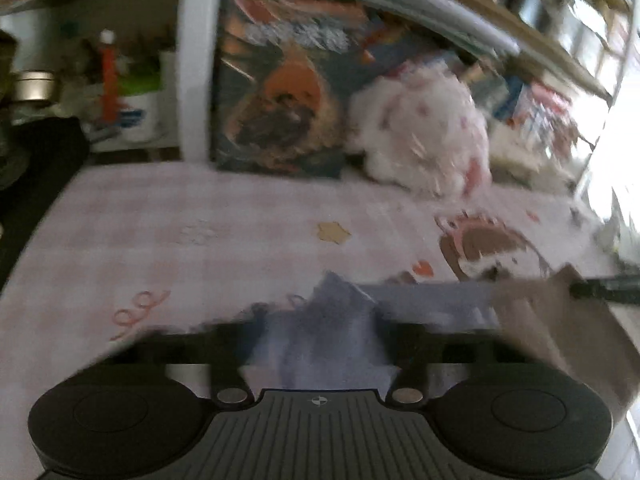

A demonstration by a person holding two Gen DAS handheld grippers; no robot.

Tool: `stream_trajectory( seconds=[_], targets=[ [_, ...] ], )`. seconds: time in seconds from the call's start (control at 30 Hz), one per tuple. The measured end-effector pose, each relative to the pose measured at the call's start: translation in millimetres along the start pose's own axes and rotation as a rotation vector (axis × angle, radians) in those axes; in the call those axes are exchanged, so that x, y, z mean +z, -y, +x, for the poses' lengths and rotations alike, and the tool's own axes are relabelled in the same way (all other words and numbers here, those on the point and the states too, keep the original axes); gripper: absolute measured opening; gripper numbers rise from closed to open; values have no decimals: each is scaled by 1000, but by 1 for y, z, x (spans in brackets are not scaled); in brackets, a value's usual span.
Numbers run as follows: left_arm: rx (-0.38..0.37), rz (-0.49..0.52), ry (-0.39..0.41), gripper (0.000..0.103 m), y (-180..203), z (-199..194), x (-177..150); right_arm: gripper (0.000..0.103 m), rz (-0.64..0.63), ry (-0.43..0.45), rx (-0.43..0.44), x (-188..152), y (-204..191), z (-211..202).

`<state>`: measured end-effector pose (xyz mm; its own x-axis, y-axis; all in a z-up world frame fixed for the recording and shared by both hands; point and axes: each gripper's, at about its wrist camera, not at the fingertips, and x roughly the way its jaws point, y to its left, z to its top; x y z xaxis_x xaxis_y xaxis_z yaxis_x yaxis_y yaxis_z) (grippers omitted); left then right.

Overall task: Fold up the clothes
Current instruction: 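Lower the hem onto the collar edge and open both tools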

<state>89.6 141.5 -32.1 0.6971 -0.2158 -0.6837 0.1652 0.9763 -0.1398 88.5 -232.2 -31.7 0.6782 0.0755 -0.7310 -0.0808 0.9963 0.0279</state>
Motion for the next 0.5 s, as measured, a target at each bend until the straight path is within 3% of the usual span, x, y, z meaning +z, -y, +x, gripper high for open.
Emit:
stream_trajectory(
  seconds=[0.03, 0.13, 0.2, 0.27, 0.37, 0.5],
  targets=[
    [8, -19, 15, 3, -2, -2, 1, 5, 14, -11, 11, 1, 1, 3],
    [-15, -115, 91, 3, -15, -16, 5, 5, 130, 66, 51, 5, 10, -17],
    [-3, -129, 31, 4, -21, 0, 3, 5, 231, 105, 64, 6, 21, -27],
    [8, -141, -23, 5, -25, 16, 0, 5, 223, 61, 45, 5, 23, -10],
    [28, -156, -36, 11, -26, 24, -4, 5, 201, -11, 18, -1, 24, 17],
    [24, -176, -32, 18, -30, 22, -4, 5, 201, -9, 10, -6, 23, 22]
  ],
)
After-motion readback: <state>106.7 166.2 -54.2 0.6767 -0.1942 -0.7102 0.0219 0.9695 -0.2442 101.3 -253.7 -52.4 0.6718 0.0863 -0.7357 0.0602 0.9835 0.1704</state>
